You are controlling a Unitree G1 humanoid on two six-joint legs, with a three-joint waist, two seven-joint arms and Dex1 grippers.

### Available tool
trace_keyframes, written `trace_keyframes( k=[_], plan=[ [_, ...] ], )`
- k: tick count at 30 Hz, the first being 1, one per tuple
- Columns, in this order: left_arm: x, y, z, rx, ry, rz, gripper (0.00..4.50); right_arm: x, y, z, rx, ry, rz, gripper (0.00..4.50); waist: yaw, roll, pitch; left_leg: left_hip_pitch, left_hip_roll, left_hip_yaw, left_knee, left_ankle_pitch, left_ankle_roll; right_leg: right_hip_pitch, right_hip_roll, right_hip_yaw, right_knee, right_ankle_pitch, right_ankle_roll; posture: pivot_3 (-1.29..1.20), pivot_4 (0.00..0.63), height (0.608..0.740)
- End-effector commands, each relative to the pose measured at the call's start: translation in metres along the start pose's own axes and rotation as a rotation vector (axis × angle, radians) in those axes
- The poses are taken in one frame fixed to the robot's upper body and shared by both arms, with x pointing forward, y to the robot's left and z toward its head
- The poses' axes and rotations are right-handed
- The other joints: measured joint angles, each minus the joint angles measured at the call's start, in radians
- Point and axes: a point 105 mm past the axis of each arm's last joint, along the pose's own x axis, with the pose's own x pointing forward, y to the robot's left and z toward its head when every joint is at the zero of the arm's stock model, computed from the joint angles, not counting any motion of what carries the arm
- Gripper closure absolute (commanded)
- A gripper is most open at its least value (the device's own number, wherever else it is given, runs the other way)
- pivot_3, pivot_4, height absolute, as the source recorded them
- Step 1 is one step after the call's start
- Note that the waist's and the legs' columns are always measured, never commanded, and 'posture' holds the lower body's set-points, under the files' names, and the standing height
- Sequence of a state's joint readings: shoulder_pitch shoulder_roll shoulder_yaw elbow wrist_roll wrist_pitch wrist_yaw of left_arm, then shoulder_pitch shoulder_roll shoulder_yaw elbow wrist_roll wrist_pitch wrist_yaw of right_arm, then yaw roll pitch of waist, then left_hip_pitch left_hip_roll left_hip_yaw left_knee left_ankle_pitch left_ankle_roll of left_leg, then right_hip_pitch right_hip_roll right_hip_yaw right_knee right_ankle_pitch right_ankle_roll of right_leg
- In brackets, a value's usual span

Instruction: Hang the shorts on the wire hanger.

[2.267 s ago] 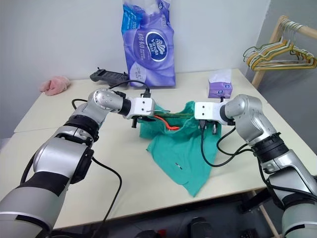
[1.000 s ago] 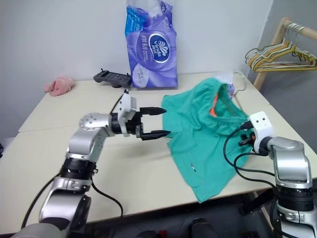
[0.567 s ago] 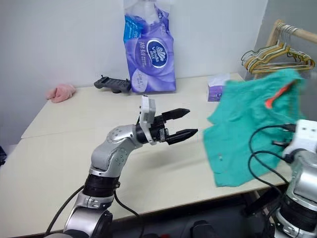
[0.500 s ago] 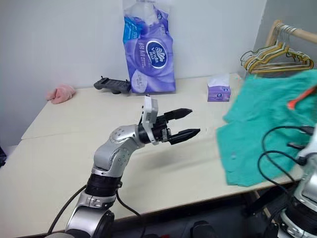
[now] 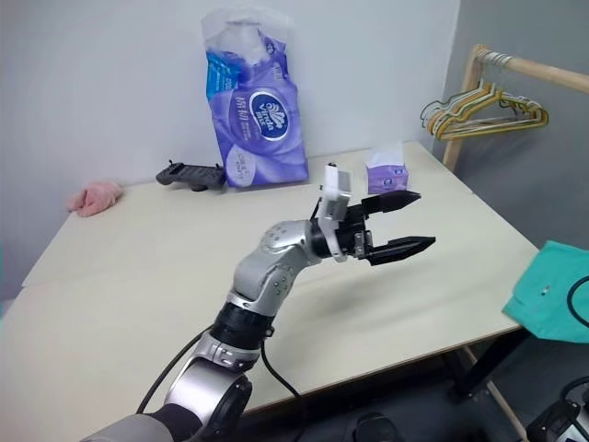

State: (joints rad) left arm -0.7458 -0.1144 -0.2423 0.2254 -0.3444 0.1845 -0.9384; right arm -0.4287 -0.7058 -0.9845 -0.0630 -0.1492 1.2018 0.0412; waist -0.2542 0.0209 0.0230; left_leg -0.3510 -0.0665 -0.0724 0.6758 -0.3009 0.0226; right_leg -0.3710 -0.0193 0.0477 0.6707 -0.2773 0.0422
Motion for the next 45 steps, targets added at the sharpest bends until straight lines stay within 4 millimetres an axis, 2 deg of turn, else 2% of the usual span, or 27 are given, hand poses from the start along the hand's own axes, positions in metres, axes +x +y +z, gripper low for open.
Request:
trace_keyframes(
  k=[1, 5, 8, 11, 16, 19, 22, 30, 36, 39, 45],
  plan=[
    [0.029, 0.001, 0.007, 0.101, -0.039, 0.045, 0.03, 0.005, -0.009, 0.04, 0.027, -0.124, -0.024, 4.5, -0.008, 0.0, 0.0, 0.003, 0.0, 0.001, 0.0, -0.002, 0.003, 0.003, 0.0, 0.001, 0.0, -0.002, 0.0, -0.4, 0.0, 0.74],
    [0.05, -0.002, 0.004, 0.141, -0.05, 0.078, 0.03, 0.014, -0.012, 0.049, 0.049, -0.121, -0.033, 4.5, -0.025, 0.001, -0.001, 0.005, 0.0, 0.003, 0.0, -0.006, 0.006, 0.004, -0.001, 0.004, 0.001, -0.005, 0.001, -0.39, 0.0, 0.74],
    [0.078, -0.02, 0.003, 0.156, -0.073, 0.05, 0.03, 0.028, -0.008, 0.056, 0.084, -0.105, -0.011, 4.5, -0.031, 0.001, -0.001, 0.005, 0.0, 0.005, 0.0, -0.008, 0.005, 0.004, -0.001, 0.007, 0.0, -0.005, 0.001, -0.39, 0.0, 0.74],
    [0.089, -0.029, 0.008, 0.159, -0.117, 0.026, 0.03, 0.036, -0.007, 0.06, 0.082, -0.098, -0.003, 4.5, -0.037, 0.001, 0.0, 0.006, -0.002, 0.01, 0.001, -0.01, 0.002, 0.004, -0.003, 0.012, 0.0, -0.006, 0.001, -0.4, 0.0, 0.74],
    [0.092, -0.034, 0.024, 0.115, -0.223, 0.001, 0.03, 0.046, 0.001, 0.061, 0.067, -0.084, 0.026, 4.5, -0.055, 0.001, 0.0, 0.006, -0.004, 0.018, 0.001, -0.013, 0.004, 0.004, -0.004, 0.02, -0.006, -0.007, 0.011, -0.39, 0.0, 0.74],
    [0.092, -0.031, 0.032, -0.006, -0.262, -0.005, 0.03, 0.052, 0.007, 0.054, 0.063, -0.059, 0.052, 4.5, -0.056, 0.0, 0.0, 0.006, -0.006, 0.022, 0.001, -0.014, 0.004, 0.006, -0.005, 0.023, -0.01, -0.005, 0.014, -0.38, 0.0, 0.74],
    [0.094, -0.03, 0.037, -0.055, -0.261, -0.013, 0.03, 0.055, 0.011, 0.049, 0.082, -0.039, 0.062, 4.5, -0.055, 0.0, 0.0, 0.006, -0.007, 0.022, 0.002, -0.015, 0.006, 0.008, -0.007, 0.024, -0.014, -0.005, 0.02, -0.38, 0.0, 0.74],
    [0.104, -0.039, 0.04, -0.041, -0.231, -0.062, 0.03, 0.06, 0.017, 0.037, 0.119, 0.001, 0.08, 4.5, -0.054, 0.0, 0.0, 0.009, -0.009, 0.022, 0.002, -0.018, 0.009, 0.017, -0.009, 0.023, -0.024, -0.005, 0.024, -0.36, 0.0, 0.74],
    [0.108, -0.048, 0.043, -0.044, -0.234, -0.102, 0.03, 0.067, 0.013, 0.027, 0.16, 0.04, 0.085, 4.5, -0.054, 0.0, 0.0, 0.01, -0.01, 0.022, 0.002, -0.018, 0.01, 0.019, -0.01, 0.024, -0.026, -0.004, 0.025, -0.36, 0.0, 0.74],
    [0.11, -0.053, 0.046, -0.055, -0.247, -0.13, 0.03, 0.071, 0.002, 0.02, 0.16, 0.053, 0.054, 4.5, -0.054, 0.0, 0.0, 0.01, -0.01, 0.022, 0.002, -0.018, 0.01, 0.019, -0.01, 0.024, -0.026, -0.004, 0.026, -0.36, 0.0, 0.74],
    [0.108, -0.054, 0.048, -0.055, -0.253, -0.143, 0.03, 0.074, -0.005, 0.017, 0.156, 0.051, 0.042, 4.5, -0.054, -0.001, 0.001, 0.01, -0.01, 0.023, 0.002, -0.019, 0.01, 0.019, -0.01, 0.024, -0.027, -0.005, 0.026, -0.36, 0.0, 0.74]
  ],
)
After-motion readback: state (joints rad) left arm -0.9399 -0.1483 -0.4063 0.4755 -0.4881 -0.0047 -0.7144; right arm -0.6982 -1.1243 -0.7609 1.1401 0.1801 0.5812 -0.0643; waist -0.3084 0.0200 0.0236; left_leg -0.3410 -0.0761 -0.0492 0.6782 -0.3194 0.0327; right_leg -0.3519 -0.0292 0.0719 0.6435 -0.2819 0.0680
